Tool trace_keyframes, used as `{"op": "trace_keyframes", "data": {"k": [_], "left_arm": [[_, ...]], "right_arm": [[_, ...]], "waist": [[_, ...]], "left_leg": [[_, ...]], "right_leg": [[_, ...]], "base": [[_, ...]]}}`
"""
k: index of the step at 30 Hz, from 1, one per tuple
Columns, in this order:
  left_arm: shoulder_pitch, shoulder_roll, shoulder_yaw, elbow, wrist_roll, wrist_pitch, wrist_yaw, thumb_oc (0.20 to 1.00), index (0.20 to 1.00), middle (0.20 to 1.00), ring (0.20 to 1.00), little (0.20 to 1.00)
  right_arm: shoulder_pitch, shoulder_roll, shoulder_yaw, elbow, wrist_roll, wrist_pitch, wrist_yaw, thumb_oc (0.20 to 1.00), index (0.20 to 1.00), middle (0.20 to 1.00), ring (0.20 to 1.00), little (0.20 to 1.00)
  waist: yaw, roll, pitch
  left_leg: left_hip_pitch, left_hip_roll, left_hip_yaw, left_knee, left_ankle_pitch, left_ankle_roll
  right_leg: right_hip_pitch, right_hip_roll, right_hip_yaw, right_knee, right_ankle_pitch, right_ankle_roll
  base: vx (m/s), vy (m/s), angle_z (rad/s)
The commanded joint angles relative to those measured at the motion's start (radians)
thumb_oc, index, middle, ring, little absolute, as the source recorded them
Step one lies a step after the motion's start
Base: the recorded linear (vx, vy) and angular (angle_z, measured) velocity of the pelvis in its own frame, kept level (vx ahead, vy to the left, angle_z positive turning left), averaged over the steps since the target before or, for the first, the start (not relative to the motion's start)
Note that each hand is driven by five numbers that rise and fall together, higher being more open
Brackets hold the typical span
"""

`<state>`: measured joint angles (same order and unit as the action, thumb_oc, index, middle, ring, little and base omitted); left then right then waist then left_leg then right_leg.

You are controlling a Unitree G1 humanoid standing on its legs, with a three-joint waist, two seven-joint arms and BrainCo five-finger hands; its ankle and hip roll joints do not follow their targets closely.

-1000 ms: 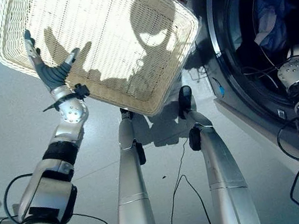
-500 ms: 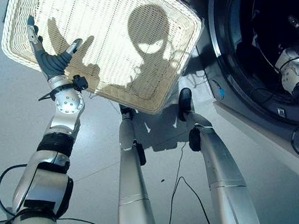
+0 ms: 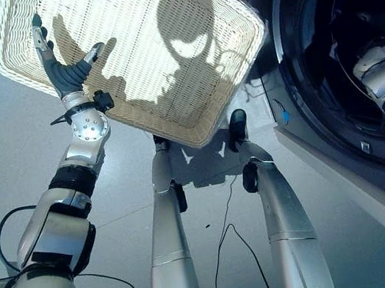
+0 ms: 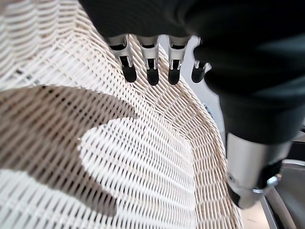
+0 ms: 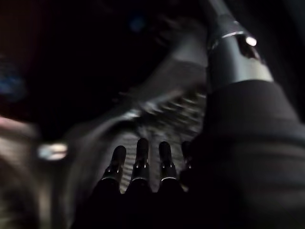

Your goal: Put the clothes into the washing machine.

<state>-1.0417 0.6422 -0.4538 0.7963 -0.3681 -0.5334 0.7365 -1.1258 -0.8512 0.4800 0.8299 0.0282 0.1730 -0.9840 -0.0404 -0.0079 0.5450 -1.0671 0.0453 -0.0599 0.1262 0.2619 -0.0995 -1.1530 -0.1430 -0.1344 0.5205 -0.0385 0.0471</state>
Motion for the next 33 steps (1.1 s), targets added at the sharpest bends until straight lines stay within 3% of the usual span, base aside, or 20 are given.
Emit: {"op": "trace_keyframes", "data": {"k": [1,5,11,24,33], "left_arm": [[-0.002,-0.017,0.063,-0.011,0.042,-0.03,0.043,1.0,1.0,1.0,1.0,1.0],[0.016,-0.045,0.088,-0.007,0.075,-0.044,0.056,1.0,1.0,1.0,1.0,1.0],[0.051,-0.086,0.121,-0.029,0.121,-0.051,0.074,1.0,1.0,1.0,1.0,1.0],[0.159,-0.147,0.139,-0.076,0.197,-0.043,0.069,1.0,1.0,1.0,1.0,1.0],[0.295,-0.2,0.119,-0.089,0.172,-0.013,-0.024,1.0,1.0,1.0,1.0,1.0]], "right_arm": [[0.079,-0.059,-0.006,-0.066,-0.083,0.011,-0.115,1.0,1.0,1.0,1.0,1.0],[0.172,-0.006,-0.069,-0.153,-0.137,-0.076,-0.135,1.0,1.0,1.0,1.0,1.0],[0.29,0.079,-0.096,-0.297,-0.241,-0.186,-0.068,1.0,1.0,1.0,1.0,1.0],[0.44,0.177,-0.02,-0.435,-0.362,-0.27,0.12,1.0,1.0,1.0,1.0,1.0],[0.52,0.213,0.062,-0.452,-0.425,-0.36,0.261,1.0,1.0,1.0,1.0,1.0]], "waist": [[-0.004,-0.026,-0.025],[-0.018,-0.022,-0.025],[-0.027,-0.013,-0.025],[-0.029,0.002,-0.025],[-0.017,0.006,-0.025]], "left_leg": [[-0.003,-0.033,0.068,0.183,-0.226,0.009],[-0.005,-0.033,0.076,0.186,-0.231,0.006],[-0.004,-0.037,0.087,0.18,-0.228,0.004],[0.033,-0.044,0.1,0.166,-0.21,0.007],[0.137,-0.058,0.092,0.157,-0.209,0.016]], "right_leg": [[0.07,0.067,-0.003,-0.176,0.11,0.097],[0.061,0.069,0.009,-0.169,0.1,0.098],[0.054,0.073,0.022,-0.165,0.09,0.096],[0.079,0.072,0.029,-0.166,0.087,0.09],[0.17,0.067,0.027,-0.177,0.093,0.09]], "base": [[-0.01,0.041,0.0],[-0.01,0.047,0.0],[-0.01,0.036,-0.02],[-0.01,0.026,-0.01],[-0.03,0.017,-0.02]]}}
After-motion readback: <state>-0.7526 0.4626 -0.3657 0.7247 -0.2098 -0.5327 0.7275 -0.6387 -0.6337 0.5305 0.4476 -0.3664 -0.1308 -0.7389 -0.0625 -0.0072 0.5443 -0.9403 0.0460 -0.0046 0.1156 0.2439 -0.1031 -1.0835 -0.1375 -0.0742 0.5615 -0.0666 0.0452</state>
